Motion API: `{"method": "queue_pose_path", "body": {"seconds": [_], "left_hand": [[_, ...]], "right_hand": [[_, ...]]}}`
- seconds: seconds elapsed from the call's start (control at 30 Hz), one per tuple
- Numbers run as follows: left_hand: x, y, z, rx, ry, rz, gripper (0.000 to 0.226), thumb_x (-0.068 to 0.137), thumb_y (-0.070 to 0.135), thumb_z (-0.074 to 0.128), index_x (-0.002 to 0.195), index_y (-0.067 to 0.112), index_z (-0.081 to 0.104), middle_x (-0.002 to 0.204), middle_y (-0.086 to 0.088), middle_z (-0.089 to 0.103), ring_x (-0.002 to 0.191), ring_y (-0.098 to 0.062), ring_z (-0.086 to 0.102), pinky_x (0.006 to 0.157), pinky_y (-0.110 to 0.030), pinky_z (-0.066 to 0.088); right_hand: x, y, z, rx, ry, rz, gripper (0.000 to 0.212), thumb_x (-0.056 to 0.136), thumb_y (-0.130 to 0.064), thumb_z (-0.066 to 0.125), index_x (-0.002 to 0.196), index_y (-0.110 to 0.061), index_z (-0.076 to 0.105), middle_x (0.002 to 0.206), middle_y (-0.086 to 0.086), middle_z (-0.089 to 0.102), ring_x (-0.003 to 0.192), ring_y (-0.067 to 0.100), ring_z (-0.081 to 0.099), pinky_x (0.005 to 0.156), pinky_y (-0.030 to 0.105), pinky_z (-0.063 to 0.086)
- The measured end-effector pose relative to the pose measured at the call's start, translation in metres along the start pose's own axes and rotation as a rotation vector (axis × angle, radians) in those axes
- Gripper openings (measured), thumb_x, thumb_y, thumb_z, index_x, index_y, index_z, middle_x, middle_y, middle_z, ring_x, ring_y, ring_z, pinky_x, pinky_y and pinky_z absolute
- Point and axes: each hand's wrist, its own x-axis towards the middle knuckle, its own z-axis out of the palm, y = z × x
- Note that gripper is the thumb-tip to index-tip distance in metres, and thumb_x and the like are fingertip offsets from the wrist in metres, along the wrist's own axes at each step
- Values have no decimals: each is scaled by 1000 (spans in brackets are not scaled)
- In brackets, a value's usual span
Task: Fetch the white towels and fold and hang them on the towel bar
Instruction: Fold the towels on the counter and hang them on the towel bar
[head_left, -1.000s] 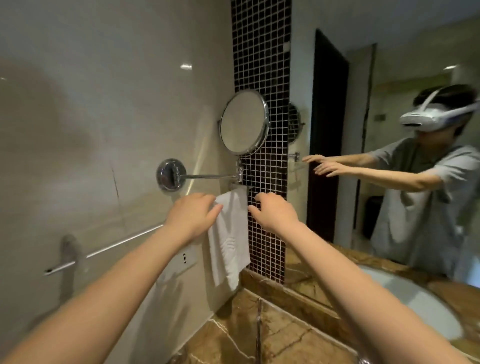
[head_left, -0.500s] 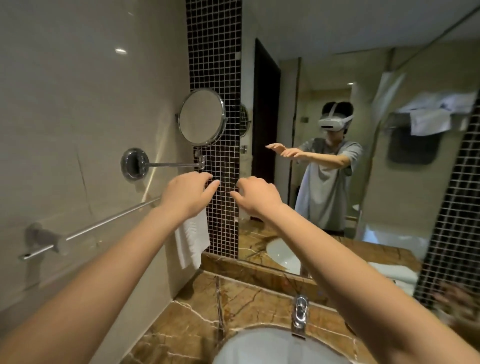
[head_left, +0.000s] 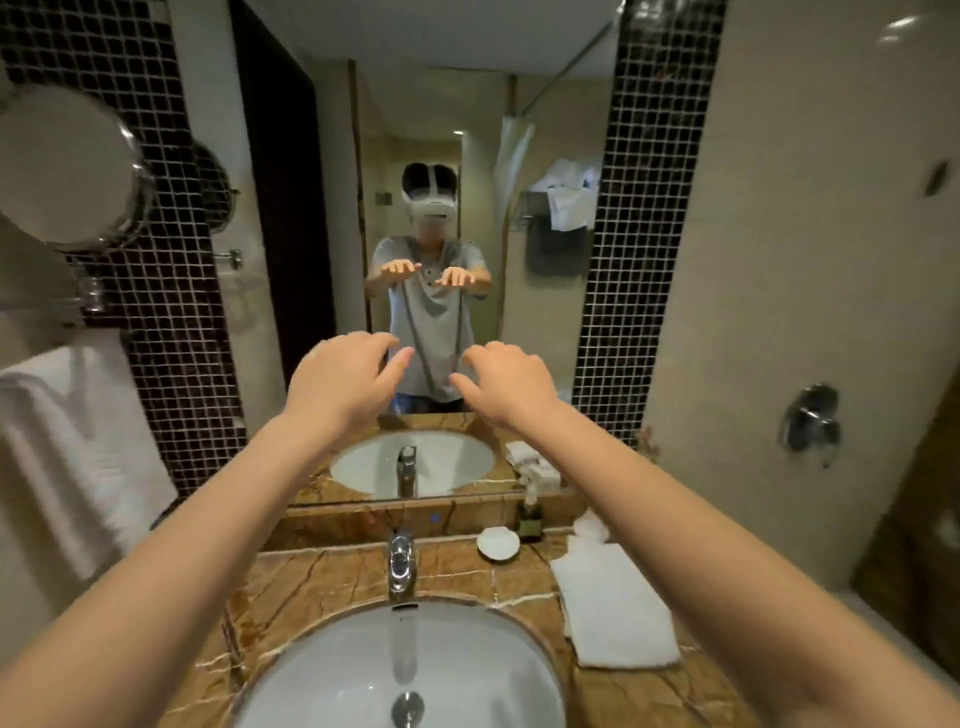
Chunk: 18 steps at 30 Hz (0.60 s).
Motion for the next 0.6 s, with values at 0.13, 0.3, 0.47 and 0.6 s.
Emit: {"method": "queue_pose_path", "body": {"seconds": [0.13, 0.3, 0.47, 0.6], "left_hand": [[24, 68, 45, -132, -34, 103, 56, 91, 55, 24, 107, 20, 65, 101, -3, 69, 95, -24, 63, 78, -42, 51], [48, 150, 99, -189, -44, 180, 51, 95, 51, 27, 112, 19, 63, 107, -3, 68, 100, -24, 62, 81, -42, 51], [58, 211, 159, -215, -46, 181, 48, 96, 49, 28, 110, 19, 63, 104, -1, 68, 96, -22, 62, 74, -37, 51], [47, 237, 216, -238, -122, 165, 47, 96, 49, 28, 107, 18, 62, 99, -1, 67, 93, -22, 62, 69, -34, 46]], "right_hand": [[-29, 80, -1, -63, -32, 116, 44, 97, -48, 38, 118, -14, 55, 113, 9, 60, 105, 30, 57, 82, 43, 46], [-56, 166, 8, -42, -37, 224, 43, 96, -46, 40, 123, -17, 57, 116, 4, 62, 109, 25, 57, 89, 44, 44], [-79, 234, 33, -31, -54, 281, 34, 97, -41, 41, 106, -14, 59, 102, 5, 61, 102, 26, 59, 84, 40, 43], [-94, 275, 75, -26, -106, 277, 33, 98, -40, 40, 104, -14, 59, 99, 6, 62, 95, 27, 59, 73, 35, 37]]}}
